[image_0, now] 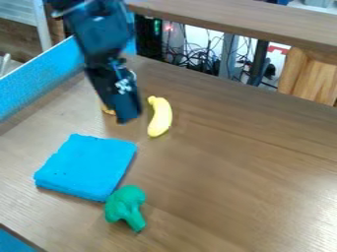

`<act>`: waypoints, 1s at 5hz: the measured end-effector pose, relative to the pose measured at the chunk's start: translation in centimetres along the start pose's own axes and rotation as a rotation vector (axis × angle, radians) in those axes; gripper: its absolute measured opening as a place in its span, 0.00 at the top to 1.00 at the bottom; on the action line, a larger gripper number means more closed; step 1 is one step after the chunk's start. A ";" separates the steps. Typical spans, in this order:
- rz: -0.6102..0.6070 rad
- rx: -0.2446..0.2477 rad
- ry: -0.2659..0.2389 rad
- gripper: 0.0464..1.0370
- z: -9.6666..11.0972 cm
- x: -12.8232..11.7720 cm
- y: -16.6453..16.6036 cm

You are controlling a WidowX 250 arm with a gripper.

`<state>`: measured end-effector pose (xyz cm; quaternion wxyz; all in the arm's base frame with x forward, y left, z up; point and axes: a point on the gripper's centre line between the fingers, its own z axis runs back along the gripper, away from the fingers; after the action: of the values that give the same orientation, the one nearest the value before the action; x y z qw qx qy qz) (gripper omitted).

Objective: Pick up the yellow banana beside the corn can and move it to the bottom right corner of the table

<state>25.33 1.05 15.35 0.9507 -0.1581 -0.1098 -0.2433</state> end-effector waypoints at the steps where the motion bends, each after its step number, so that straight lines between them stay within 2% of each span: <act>1: 0.039 0.089 -0.017 0.04 0.6 0.4 2.7; 2: 0.116 0.173 -0.010 0.04 0.2 1.3 6.3; 3: 0.204 0.217 -0.006 0.04 -1.4 2.6 9.3; 4: 0.270 0.256 -0.026 0.04 -4.5 4.3 10.0; 5: 0.360 0.329 -0.074 0.04 -6.5 5.4 9.2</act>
<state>35.38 4.13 8.59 0.9870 -0.0268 -0.1528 -0.0426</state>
